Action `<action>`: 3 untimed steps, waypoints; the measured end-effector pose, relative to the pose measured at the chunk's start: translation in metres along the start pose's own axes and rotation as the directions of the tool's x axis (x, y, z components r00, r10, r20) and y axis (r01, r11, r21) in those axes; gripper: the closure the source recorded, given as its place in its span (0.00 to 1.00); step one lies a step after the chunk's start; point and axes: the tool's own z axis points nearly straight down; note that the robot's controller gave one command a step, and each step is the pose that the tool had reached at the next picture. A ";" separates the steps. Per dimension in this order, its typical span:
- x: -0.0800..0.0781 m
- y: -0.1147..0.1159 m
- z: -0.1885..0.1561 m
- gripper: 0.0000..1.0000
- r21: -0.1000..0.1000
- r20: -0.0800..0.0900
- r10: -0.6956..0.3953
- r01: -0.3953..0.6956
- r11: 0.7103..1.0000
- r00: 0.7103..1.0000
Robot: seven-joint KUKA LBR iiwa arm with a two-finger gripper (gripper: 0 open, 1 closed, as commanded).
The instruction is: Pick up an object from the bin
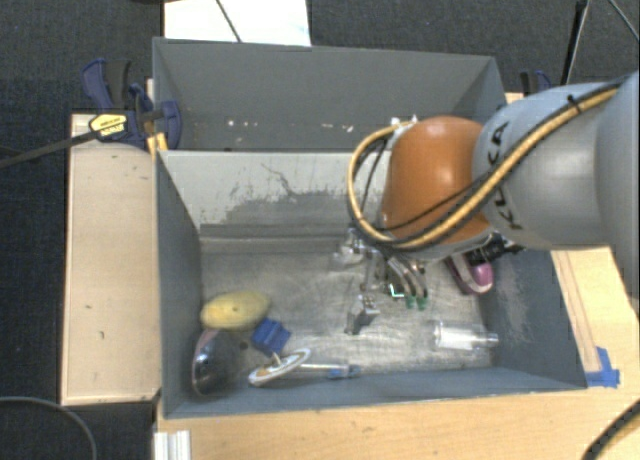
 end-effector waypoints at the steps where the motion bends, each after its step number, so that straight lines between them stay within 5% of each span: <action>1: -0.051 0.051 -0.015 0.00 -0.002 0.013 -0.084 0.084 0.996 0.996; 2: -0.032 0.119 0.030 0.00 -0.002 0.004 -0.164 0.164 0.986 0.986; 3: -0.013 0.172 0.039 0.00 0.005 0.005 -0.204 0.204 0.979 0.979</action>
Offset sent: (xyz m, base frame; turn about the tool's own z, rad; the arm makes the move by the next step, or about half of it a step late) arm 0.0488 0.0483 0.0131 -0.0860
